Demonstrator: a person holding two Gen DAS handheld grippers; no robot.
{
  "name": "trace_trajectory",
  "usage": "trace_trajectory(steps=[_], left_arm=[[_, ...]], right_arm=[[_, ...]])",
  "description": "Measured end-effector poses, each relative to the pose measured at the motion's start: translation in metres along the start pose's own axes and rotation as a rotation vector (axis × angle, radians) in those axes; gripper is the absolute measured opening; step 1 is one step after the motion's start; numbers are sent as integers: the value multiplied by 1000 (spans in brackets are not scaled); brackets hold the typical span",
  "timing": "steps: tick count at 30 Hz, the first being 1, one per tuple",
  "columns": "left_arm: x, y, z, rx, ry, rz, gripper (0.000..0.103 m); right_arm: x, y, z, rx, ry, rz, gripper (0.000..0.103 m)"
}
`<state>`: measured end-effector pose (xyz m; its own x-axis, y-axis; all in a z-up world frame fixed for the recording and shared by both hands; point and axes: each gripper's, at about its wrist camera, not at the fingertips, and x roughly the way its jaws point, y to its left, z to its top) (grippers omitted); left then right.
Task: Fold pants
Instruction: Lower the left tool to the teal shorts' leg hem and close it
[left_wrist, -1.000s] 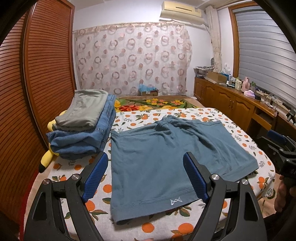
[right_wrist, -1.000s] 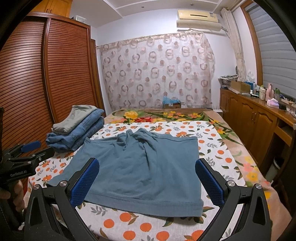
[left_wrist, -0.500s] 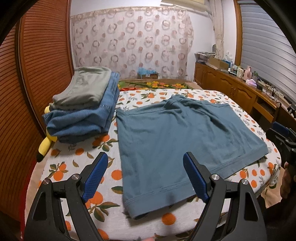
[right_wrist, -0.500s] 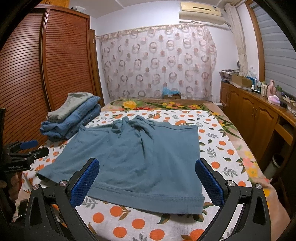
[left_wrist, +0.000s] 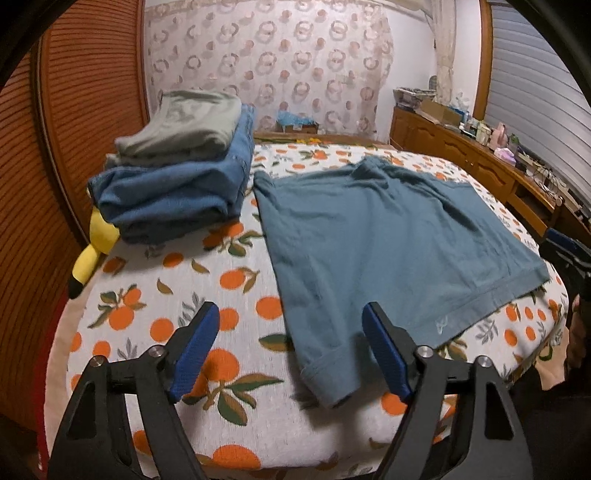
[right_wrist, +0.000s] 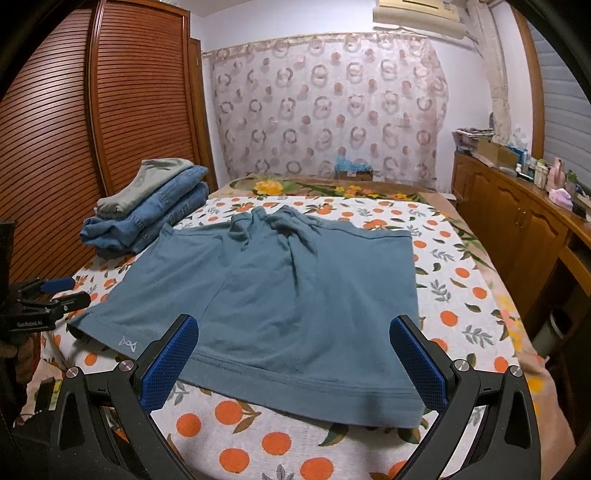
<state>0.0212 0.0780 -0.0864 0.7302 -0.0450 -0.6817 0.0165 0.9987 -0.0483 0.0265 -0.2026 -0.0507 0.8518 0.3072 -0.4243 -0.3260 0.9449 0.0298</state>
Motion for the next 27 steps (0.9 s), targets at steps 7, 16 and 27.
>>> trace_trajectory(steps=[7, 16, 27], left_arm=[[8, 2, -13, -2, 45, -37, 65], [8, 1, -22, -5, 62, -62, 56], [4, -5, -24, 0, 54, -150, 22]], right_arm=[[5, -1, -1, -3, 12, 3, 103], [14, 3, -2, -24, 32, 20, 103], [31, 8, -4, -52, 98, 64, 95]])
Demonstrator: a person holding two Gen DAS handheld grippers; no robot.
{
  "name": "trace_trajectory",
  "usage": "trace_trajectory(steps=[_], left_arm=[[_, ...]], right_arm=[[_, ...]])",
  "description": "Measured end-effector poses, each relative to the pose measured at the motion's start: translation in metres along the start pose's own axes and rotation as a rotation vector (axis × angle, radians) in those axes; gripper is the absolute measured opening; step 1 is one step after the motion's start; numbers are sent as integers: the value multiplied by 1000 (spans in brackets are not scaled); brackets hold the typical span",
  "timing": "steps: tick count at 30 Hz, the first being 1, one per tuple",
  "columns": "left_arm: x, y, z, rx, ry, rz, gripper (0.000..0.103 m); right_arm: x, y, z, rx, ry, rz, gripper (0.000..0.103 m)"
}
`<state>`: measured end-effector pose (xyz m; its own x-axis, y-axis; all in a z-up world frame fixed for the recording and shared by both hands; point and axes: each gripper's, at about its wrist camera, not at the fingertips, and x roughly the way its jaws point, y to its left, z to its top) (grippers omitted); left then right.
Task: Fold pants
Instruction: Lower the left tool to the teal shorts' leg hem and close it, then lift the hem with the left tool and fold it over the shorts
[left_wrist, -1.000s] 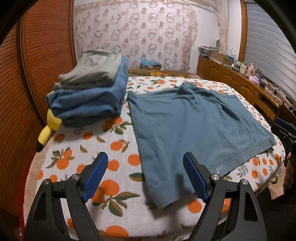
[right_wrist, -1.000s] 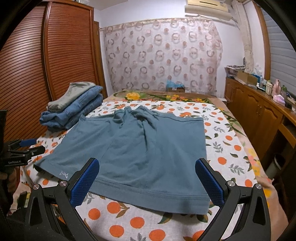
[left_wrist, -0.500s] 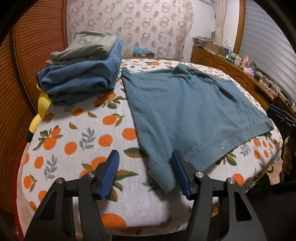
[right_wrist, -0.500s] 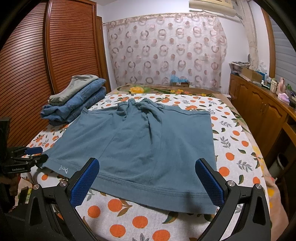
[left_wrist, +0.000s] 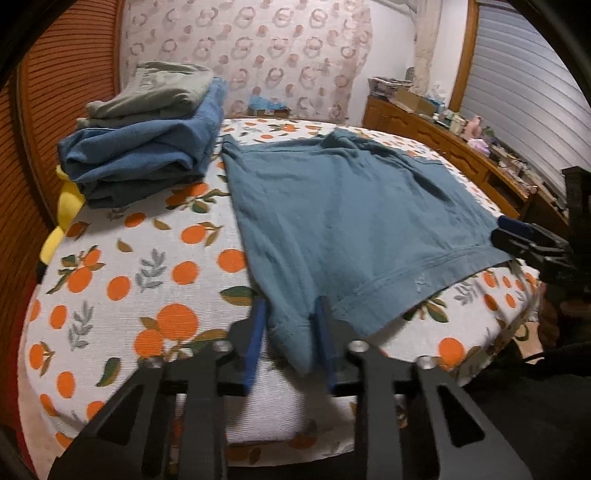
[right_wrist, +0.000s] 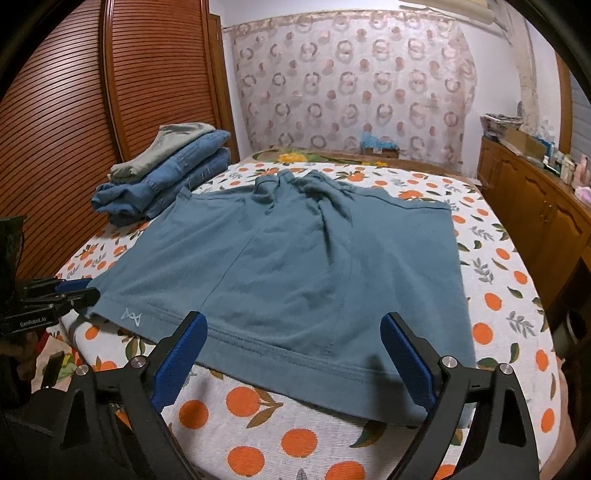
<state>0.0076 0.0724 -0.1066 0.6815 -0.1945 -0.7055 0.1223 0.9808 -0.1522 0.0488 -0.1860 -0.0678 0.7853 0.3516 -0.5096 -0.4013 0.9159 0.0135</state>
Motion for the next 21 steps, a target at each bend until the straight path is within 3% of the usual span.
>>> trace_trajectory(steps=[2, 5, 8, 15, 21], left_arm=[[-1, -1, 3, -9, 0, -24, 14], [-6, -9, 11, 22, -19, -35, 11], [-10, -14, 24, 27, -38, -78, 10], [-13, -34, 48, 91, -66, -95, 10], [-6, -59, 69, 141, -70, -150, 10]], right_arm=[[1, 0, 0, -2, 2, 0, 95], [1, 0, 0, -5, 7, -1, 94], [1, -1, -1, -9, 9, -4, 89], [-1, -5, -3, -8, 9, -14, 68], [-4, -11, -4, 4, 10, -29, 65]])
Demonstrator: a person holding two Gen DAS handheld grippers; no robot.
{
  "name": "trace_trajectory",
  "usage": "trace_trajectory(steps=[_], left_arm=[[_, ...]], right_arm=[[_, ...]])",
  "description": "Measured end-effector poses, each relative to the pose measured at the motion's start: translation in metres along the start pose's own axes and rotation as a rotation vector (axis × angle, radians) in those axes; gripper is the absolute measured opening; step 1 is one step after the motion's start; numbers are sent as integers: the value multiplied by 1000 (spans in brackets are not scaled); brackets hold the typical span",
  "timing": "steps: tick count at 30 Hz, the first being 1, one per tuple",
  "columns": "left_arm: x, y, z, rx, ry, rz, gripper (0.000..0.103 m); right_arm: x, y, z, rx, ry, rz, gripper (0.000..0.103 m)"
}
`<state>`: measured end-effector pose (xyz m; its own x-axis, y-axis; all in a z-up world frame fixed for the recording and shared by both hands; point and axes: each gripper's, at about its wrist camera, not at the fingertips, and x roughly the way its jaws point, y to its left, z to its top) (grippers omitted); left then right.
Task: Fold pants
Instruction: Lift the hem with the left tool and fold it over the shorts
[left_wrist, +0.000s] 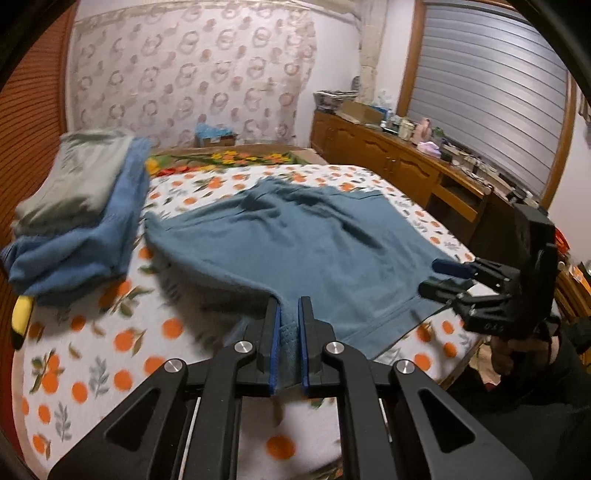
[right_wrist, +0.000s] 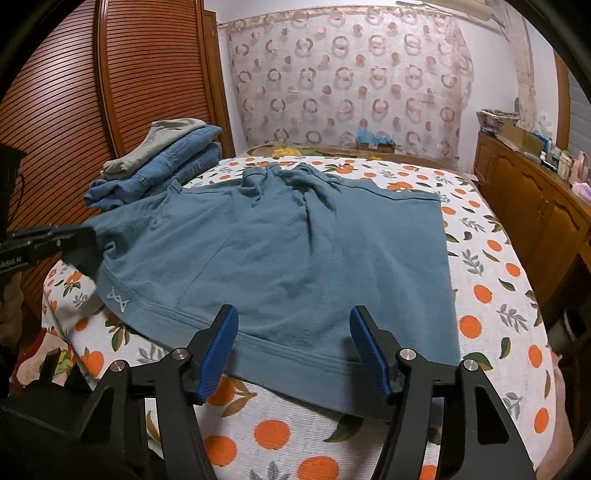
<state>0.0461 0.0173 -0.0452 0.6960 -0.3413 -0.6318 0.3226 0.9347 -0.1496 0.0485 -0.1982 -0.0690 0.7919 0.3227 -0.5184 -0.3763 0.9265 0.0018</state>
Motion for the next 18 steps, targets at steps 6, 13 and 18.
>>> trace_trajectory(steps=[6, 13, 18], left_arm=[[13, -31, 28, 74, -15, -52, 9], [28, -67, 55, 144, -16, -110, 9], [38, -88, 66, 162, -12, -145, 9]], right_arm=[[-7, -5, 0, 6, -8, -13, 64], [-21, -18, -6, 17, -12, -49, 55], [-27, -28, -7, 37, -11, -64, 53]])
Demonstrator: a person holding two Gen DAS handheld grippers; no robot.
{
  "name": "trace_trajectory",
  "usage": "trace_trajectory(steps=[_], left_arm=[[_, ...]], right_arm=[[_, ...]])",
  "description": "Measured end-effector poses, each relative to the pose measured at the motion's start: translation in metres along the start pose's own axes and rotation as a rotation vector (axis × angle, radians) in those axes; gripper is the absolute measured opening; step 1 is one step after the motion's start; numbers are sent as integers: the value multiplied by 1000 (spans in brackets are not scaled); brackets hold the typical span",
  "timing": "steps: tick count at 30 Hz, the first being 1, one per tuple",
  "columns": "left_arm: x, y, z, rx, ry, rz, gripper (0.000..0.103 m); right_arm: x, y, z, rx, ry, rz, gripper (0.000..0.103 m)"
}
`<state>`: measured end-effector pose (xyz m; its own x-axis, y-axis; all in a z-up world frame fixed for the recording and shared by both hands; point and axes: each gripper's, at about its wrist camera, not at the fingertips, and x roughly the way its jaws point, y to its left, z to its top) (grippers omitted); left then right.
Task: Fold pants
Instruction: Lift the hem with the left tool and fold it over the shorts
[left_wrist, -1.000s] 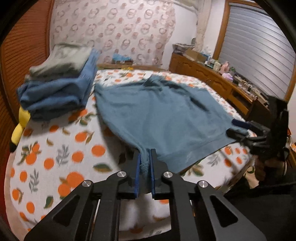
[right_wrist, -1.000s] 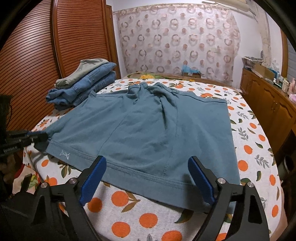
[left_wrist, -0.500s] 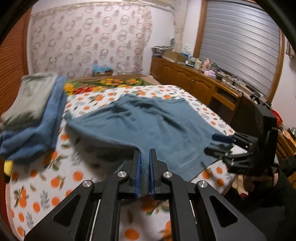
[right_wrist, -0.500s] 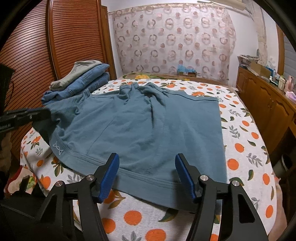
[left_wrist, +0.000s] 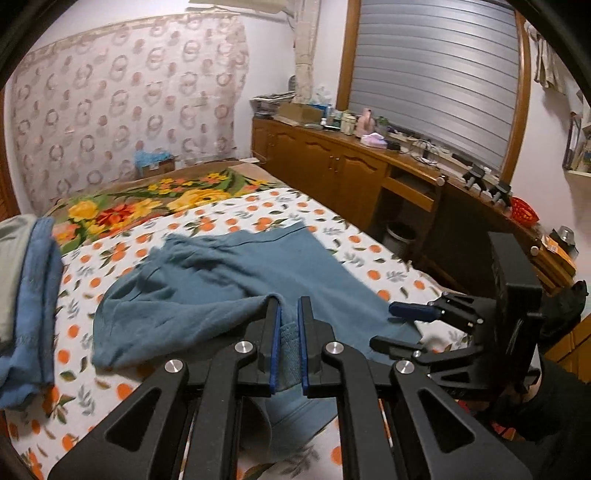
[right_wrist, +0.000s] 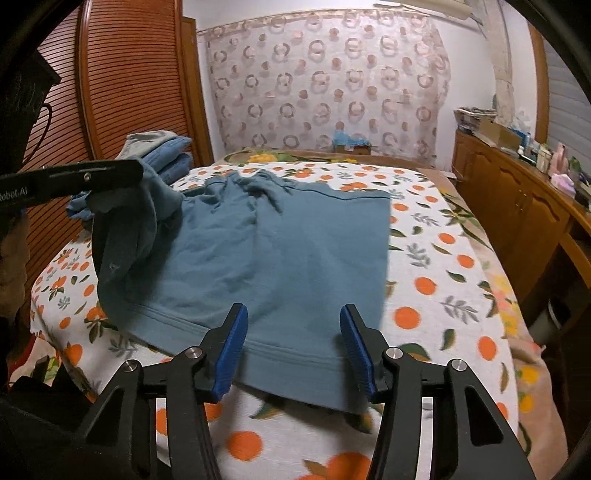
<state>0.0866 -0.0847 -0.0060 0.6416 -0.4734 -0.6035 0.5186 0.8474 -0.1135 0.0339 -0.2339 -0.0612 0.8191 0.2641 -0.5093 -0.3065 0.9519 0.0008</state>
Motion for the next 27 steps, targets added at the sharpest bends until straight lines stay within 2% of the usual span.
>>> trace_trajectory(steps=[6, 7, 9, 10, 11, 17, 22, 25, 27], left_arm=[[10, -6, 3, -19, 6, 10, 10], [10, -7, 2, -16, 5, 19, 14], [8, -8, 1, -5, -2, 53, 30], [8, -8, 2, -1, -8, 62, 43], [4, -7, 1, -1, -26, 66, 47], [-6, 9, -12, -8, -25, 129, 49], [-16, 30, -38, -47, -4, 166, 49], [-18, 43, -57, -76, 26, 177, 49], [-17, 50, -66, -95, 46, 179, 49]], right_arm=[[-10, -3, 0, 14, -8, -20, 53], [-11, -1, 1, 16, -8, -19, 53], [-11, 1, 0, 18, -10, -18, 53], [-9, 0, 1, 20, -10, -15, 53], [-9, 2, 1, 20, -9, -12, 53], [-5, 6, 4, 11, -14, 7, 53], [3, 11, 9, 12, -12, 58, 53], [15, 17, 12, 13, 9, 120, 49], [18, 18, 11, 14, 16, 131, 48]])
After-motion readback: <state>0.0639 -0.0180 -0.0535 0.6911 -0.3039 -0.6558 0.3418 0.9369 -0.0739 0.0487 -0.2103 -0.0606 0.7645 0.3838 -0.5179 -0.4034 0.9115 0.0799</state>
